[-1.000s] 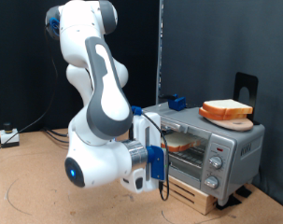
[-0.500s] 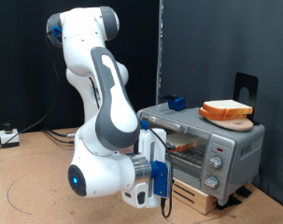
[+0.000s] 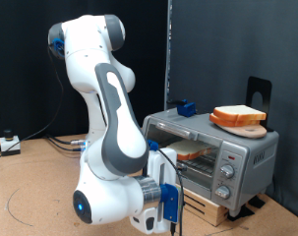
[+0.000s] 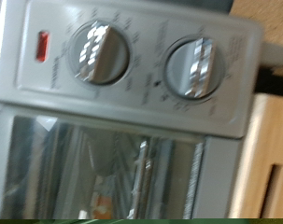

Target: Make a piece of toast with the oven

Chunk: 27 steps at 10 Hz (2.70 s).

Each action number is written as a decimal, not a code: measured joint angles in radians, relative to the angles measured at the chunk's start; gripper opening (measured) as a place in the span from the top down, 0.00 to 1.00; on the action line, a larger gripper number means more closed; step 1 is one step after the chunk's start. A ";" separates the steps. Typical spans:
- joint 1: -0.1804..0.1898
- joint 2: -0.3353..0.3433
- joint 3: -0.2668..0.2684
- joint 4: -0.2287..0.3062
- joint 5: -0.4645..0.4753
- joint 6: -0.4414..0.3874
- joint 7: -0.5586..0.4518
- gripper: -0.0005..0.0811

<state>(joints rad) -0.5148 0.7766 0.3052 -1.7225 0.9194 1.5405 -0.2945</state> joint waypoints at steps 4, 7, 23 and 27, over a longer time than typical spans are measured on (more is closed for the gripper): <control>0.019 0.097 0.000 0.133 -0.033 -0.037 0.051 0.00; 0.048 0.144 0.004 0.173 -0.047 -0.081 0.107 0.00; 0.156 0.139 0.087 0.076 -0.018 0.067 -0.010 0.59; 0.155 0.139 0.087 0.074 -0.015 0.067 -0.010 0.59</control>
<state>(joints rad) -0.3600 0.9157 0.3923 -1.6484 0.9049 1.6078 -0.3040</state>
